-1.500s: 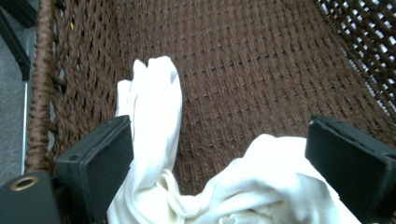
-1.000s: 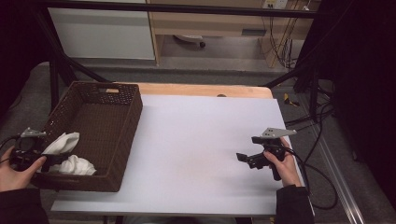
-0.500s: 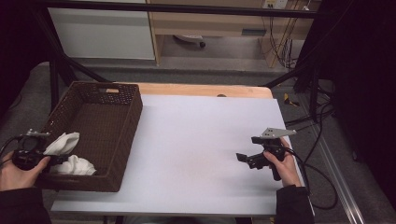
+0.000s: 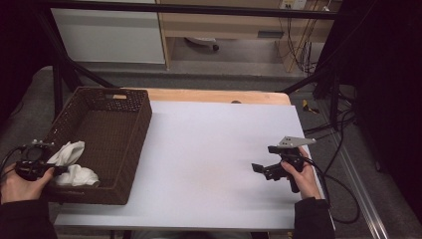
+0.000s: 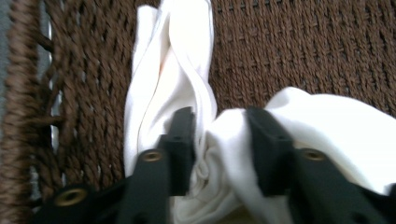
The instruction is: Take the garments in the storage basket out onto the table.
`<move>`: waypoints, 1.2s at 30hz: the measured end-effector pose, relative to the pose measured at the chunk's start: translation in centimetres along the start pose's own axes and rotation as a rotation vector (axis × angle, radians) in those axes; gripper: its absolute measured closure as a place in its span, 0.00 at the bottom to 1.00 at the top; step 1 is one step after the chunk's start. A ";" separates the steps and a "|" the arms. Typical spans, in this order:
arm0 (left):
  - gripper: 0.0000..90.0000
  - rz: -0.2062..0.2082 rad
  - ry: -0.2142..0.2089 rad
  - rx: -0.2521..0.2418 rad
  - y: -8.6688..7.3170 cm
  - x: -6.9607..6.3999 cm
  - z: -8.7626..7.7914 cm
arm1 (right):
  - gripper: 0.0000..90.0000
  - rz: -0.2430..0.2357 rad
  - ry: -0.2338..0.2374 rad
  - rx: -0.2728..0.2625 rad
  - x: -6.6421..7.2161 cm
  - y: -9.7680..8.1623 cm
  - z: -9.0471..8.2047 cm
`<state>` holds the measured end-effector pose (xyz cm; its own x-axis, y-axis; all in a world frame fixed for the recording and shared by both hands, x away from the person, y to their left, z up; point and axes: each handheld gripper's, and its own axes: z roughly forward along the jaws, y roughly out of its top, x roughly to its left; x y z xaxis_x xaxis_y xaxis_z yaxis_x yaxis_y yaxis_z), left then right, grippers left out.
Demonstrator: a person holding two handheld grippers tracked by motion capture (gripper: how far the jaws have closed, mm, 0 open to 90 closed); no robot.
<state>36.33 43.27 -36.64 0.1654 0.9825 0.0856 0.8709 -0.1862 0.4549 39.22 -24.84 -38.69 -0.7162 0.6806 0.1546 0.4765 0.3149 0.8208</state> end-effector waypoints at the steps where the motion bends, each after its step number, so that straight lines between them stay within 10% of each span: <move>1: 0.74 0.004 -0.002 0.001 0.0 0.0 0.0 | 0.01 -0.002 -0.001 -0.001 0.0 0.0 0.0; 17: 0.87 0.022 -0.042 -0.027 0.5 -0.4 -0.4 | 0.01 0.001 0.000 -0.003 -0.1 0.0 0.0; 28: 0.87 0.065 -0.106 -0.092 2.3 -2.9 -0.7 | 0.01 0.000 -0.001 -0.005 -0.1 0.1 -0.1; 36: 0.41 0.025 -0.167 -0.180 1.1 -1.4 -1.3 | 0.01 -0.005 0.002 -0.005 0.0 0.0 -0.1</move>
<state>36.46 41.70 -35.12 0.2727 0.9612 -0.0423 0.7718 -0.1922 0.6062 39.14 -24.89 -38.57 -0.7193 0.6779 0.1517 0.4705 0.3148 0.8243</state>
